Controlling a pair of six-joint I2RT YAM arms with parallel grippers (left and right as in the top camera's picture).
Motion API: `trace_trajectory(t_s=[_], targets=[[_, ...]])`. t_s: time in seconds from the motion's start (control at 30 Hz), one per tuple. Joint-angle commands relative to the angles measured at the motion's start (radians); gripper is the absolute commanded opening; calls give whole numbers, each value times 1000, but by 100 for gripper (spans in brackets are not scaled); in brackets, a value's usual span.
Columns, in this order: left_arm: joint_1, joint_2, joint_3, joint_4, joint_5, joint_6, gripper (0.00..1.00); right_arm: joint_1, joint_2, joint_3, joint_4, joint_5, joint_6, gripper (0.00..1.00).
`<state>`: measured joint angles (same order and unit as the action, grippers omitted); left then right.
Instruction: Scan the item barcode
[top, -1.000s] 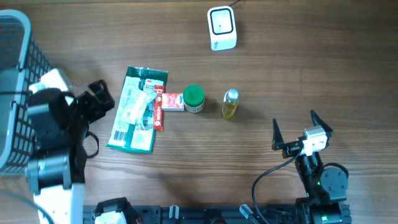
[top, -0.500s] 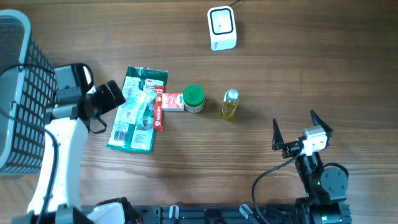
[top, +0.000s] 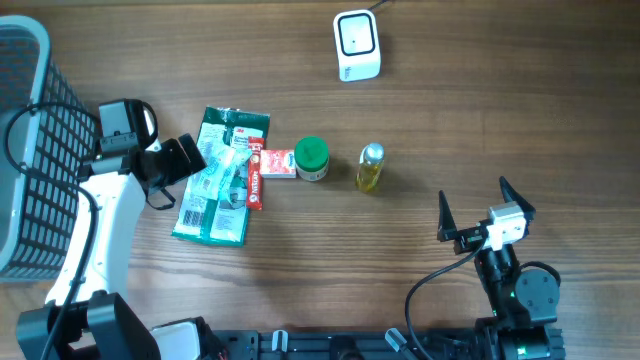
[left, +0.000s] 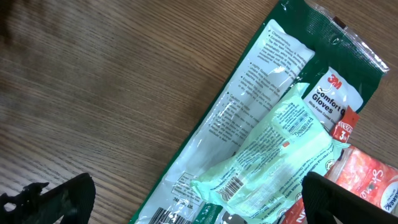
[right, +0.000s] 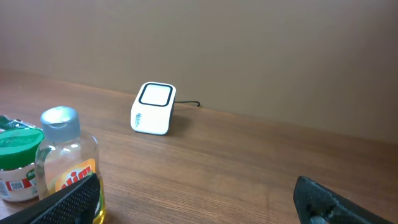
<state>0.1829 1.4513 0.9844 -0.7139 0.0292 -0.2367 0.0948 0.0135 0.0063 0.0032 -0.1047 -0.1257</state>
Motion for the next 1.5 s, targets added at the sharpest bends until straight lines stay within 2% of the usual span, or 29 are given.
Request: trace_trajectory(t_s=[0.0, 1.07, 1.13, 1.2, 1.27, 1.47], targets=[[-3, 6, -4, 0, 15, 21, 100, -1, -9, -1, 3, -8, -6, 100], [-3, 6, -4, 0, 15, 21, 100, -1, -9, -1, 3, -10, 0, 100], [-3, 6, -4, 0, 15, 21, 100, -1, -8, -1, 2, -9, 151, 99], [-3, 6, -4, 0, 15, 21, 100, -1, -7, 2, 19, -10, 422, 100], [-3, 6, -4, 0, 15, 21, 100, -1, -7, 14, 23, -17, 608, 100], [-3, 6, -4, 0, 15, 21, 100, -1, 24, 169, -98, -29, 623, 100]])
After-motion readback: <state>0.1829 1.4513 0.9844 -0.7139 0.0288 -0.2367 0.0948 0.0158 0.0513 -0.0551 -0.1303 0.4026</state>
